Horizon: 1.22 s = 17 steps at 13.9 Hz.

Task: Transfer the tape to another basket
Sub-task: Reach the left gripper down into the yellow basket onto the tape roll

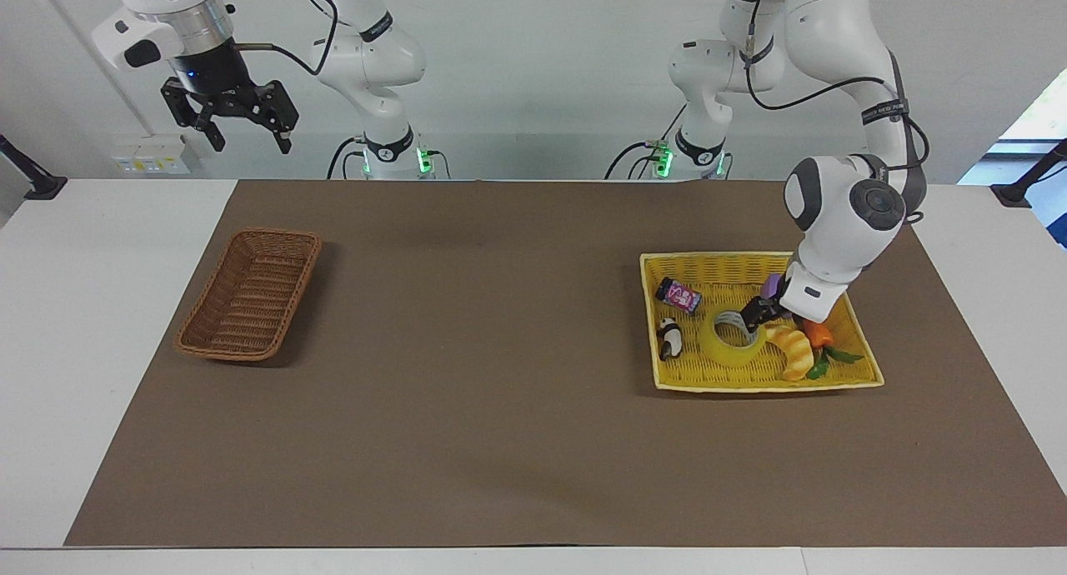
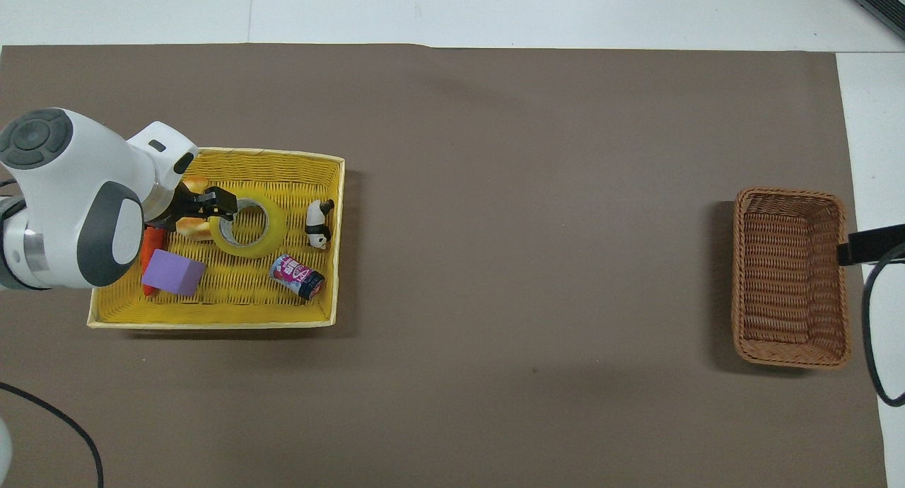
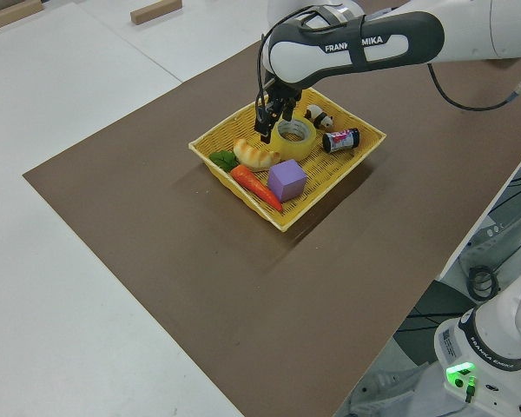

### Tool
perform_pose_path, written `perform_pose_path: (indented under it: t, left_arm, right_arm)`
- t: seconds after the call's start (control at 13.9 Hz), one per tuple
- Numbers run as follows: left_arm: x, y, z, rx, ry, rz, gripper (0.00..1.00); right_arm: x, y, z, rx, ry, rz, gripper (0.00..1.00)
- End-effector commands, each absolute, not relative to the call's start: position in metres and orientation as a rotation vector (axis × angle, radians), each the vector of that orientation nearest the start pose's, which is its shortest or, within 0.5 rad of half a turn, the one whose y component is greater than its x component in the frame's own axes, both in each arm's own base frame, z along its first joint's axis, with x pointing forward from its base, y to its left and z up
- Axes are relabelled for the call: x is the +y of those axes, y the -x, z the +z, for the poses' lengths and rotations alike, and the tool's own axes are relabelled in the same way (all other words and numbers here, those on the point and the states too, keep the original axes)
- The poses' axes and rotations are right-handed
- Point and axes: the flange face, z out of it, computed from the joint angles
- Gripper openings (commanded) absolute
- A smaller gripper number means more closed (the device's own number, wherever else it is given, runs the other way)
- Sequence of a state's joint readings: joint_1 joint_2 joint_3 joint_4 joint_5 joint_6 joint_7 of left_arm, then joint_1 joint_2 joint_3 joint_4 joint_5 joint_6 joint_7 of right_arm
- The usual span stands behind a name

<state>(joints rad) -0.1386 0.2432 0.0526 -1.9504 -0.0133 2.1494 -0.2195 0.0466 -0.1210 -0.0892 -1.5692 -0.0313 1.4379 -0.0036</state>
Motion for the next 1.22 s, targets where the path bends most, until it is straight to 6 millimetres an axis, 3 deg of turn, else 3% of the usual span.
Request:
perform_pose_path:
  t: [0.0,0.43,0.65,0.72,0.86,1.15]
  left_arm:
    - [-0.057,-0.584,0.335,-0.255,3.127,0.059,0.97]
    - [-0.058,-0.57,0.327,-0.318,3.148,0.107,0.61]
    - [-0.06,-0.568,0.323,-0.309,3.148,0.114,0.56]
    - [-0.069,-0.567,0.323,-0.287,3.149,0.117,0.43]
    - [-0.07,-0.567,0.323,-0.275,3.15,0.115,0.04]
    - [-0.083,-0.579,0.338,-0.241,3.155,0.103,0.0]
  right_arm:
    - [-0.029,-0.498,0.677,0.047,3.141,-0.009,1.0]
    - [-0.029,-0.498,0.677,0.044,3.141,-0.009,1.0]
    - [-0.029,-0.498,0.677,0.044,3.142,-0.009,1.0]
    - [-0.029,-0.498,0.677,0.044,3.142,-0.009,1.0]
    - [-0.029,-0.498,0.677,0.044,3.141,-0.009,1.0]
    - [-0.029,-0.498,0.677,0.047,3.141,-0.009,1.0]
